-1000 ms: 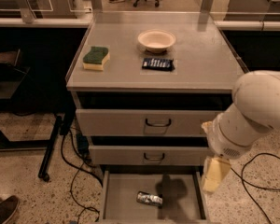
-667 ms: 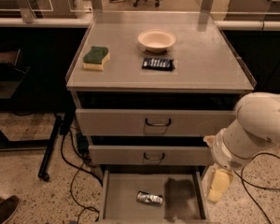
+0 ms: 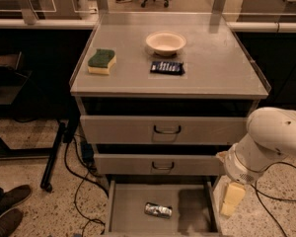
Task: Pick redbull can from bottom drawer and place on counter
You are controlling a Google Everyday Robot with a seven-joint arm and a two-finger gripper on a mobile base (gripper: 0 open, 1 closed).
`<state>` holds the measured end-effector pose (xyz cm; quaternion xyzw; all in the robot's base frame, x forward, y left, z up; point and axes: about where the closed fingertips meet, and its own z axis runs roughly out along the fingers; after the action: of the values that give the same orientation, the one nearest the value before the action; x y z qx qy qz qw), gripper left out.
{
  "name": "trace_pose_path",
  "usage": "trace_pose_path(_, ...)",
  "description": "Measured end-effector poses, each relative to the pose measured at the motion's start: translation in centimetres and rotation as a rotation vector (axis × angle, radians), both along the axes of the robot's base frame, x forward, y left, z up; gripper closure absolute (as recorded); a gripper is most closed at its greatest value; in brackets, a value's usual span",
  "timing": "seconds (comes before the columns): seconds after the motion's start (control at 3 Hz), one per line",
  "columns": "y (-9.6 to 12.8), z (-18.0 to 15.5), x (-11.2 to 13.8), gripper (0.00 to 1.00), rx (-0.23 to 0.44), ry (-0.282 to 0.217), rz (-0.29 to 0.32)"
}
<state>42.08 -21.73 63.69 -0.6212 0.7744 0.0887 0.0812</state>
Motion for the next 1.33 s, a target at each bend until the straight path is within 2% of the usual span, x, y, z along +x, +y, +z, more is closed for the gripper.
trace_pose_path(0.33,-0.3,-3.3,0.3,0.0,0.034,0.011,-0.004)
trace_pose_path(0.67,-0.7,-10.5,0.5,0.0,0.106,0.046,-0.017)
trace_pose_path(1.0,-0.7,-10.5,0.5,0.0,0.106,0.046,-0.017)
trace_pose_path(1.33,-0.6,-12.6,0.4,0.0,0.156,0.051,-0.007)
